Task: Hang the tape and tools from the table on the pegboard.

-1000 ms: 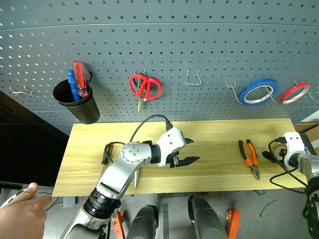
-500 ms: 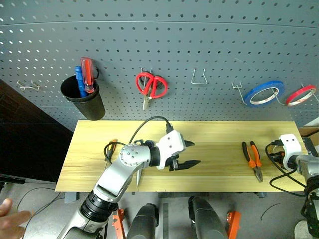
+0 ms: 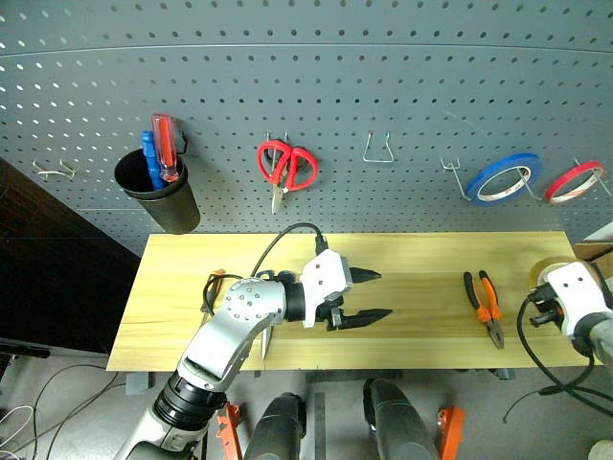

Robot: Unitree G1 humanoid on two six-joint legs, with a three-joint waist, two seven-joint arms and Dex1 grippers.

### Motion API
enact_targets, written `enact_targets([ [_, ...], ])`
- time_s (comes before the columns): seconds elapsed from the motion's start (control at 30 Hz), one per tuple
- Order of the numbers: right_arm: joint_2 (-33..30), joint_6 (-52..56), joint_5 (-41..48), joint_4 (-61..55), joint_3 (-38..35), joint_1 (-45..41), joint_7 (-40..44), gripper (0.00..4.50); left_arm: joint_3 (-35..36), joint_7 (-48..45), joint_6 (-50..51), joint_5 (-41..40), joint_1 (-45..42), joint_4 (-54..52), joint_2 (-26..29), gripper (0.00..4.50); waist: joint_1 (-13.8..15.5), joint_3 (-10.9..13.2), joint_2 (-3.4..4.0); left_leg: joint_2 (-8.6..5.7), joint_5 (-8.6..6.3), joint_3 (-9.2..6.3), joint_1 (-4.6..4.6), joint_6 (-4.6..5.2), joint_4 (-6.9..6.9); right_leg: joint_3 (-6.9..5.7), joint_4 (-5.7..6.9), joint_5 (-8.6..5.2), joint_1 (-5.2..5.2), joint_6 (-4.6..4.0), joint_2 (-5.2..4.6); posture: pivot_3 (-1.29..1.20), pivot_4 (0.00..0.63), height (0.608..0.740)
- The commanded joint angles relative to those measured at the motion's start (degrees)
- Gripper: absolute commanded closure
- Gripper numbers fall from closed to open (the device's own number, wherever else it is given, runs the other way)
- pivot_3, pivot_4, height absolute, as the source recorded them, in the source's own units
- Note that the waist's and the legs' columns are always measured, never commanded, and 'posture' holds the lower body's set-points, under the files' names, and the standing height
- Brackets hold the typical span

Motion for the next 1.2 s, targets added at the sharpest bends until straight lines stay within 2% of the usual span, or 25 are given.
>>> enact_targets([
  [0.03, 7.0, 1.2, -3.2, -16.4, 2.9, 5.6, -6.8, 4.07, 4.0, 1.5, -4.0, -1.3, 2.0, 0.1, 0.2, 1.4, -0.1, -0.1, -0.03, 0.0, 0.0, -0.01, 0.01, -0.01, 0.01, 0.0, 0.0, 0.0, 0.01, 0.0, 0.0, -0.11, 0.275, 0.74],
  [0.1, 12.2, -2.1, -9.0, -23.6, 11.6, 8.2, -12.8, 4.07, 6.8, 2.2, -6.4, -1.8, 3.4, 0.8, 0.6, 1.4, -0.1, -0.1, -0.01, -0.01, 0.0, -0.04, 0.01, -0.02, 0.01, -0.01, 0.0, 0.0, 0.0, 0.0, -0.02, -0.12, 0.276, 0.74],
  [0.2, 15.5, -8.5, -20.9, -28.1, 25.6, 8.8, -19.0, 4.07, 10.0, 2.5, -8.2, -3.0, 5.7, 0.6, 1.4, 1.4, -0.6, -0.1, 0.04, -0.04, 0.02, 0.01, 0.0, -0.07, 0.01, 0.05, 0.03, 0.0, -0.11, 0.0, -0.03, -0.12, 0.274, 0.74],
  [0.3, 17.0, -12.1, -29.6, -27.9, 33.2, 5.2, -21.8, 4.07, 12.1, 2.1, -8.8, -5.0, 7.4, -0.2, 1.8, 1.4, -0.6, -0.2, -0.04, -0.06, 0.02, 0.02, 0.02, -0.09, 0.04, 0.03, 0.01, 0.0, -0.11, 0.0, -0.04, -0.12, 0.272, 0.74],
  [0.4, 17.9, -13.9, -31.3, -25.9, 32.8, -1.1, -21.6, 4.07, 12.2, 1.0, -10.3, -6.1, 7.8, -0.7, 2.0, 1.4, -0.5, -0.3, -0.16, -0.07, 0.03, 0.0, 0.02, -0.1, 0.05, 0.0, 0.01, 0.0, -0.1, -0.01, -0.03, -0.11, 0.269, 0.74],
  [0.67, 18.2, -20.6, -22.9, -13.1, 25.5, -11.8, -17.5, 4.07, 10.0, 1.9, -12.3, -4.5, 5.9, 0.2, 1.2, 1.4, -0.2, -0.4, -0.35, -0.08, 0.02, -0.06, -0.02, -0.09, 0.0, -0.09, -0.05, 0.01, -0.08, -0.03, -0.02, -0.09, 0.266, 0.74],
  [0.9, 18.0, -27.3, -17.9, 1.2, 23.5, -19.2, -15.5, 4.07, 8.1, 3.3, -12.8, -3.5, 4.5, 0.8, -0.1, 1.4, -0.6, -0.5, -0.35, -0.07, 0.02, 0.01, 0.0, -0.07, 0.01, -0.03, 0.04, 0.01, -0.1, -0.04, 0.03, -0.08, 0.268, 0.74],
  [1.07, 18.8, -28.9, -16.9, 1.1, 24.1, -18.1, -14.5, 2.42, 7.8, 3.5, -13.4, -3.1, 4.4, 1.2, 0.0, 1.4, -0.6, -0.5, -0.35, -0.05, 0.02, 0.01, -0.01, -0.06, 0.0, -0.03, 0.05, 0.01, -0.12, -0.04, 0.04, -0.08, 0.274, 0.74],
  [1.2, 20.7, -26.1, -16.5, -5.4, 22.9, -10.7, -15.1, 1.02, 8.0, 2.7, -14.9, -2.3, 4.6, 2.6, 1.3, 1.4, -0.2, -0.5, -0.35, -0.05, 0.02, -0.03, -0.01, -0.06, 0.0, -0.06, 0.05, 0.01, -0.11, -0.04, 0.03, -0.07, 0.278, 0.74],
])
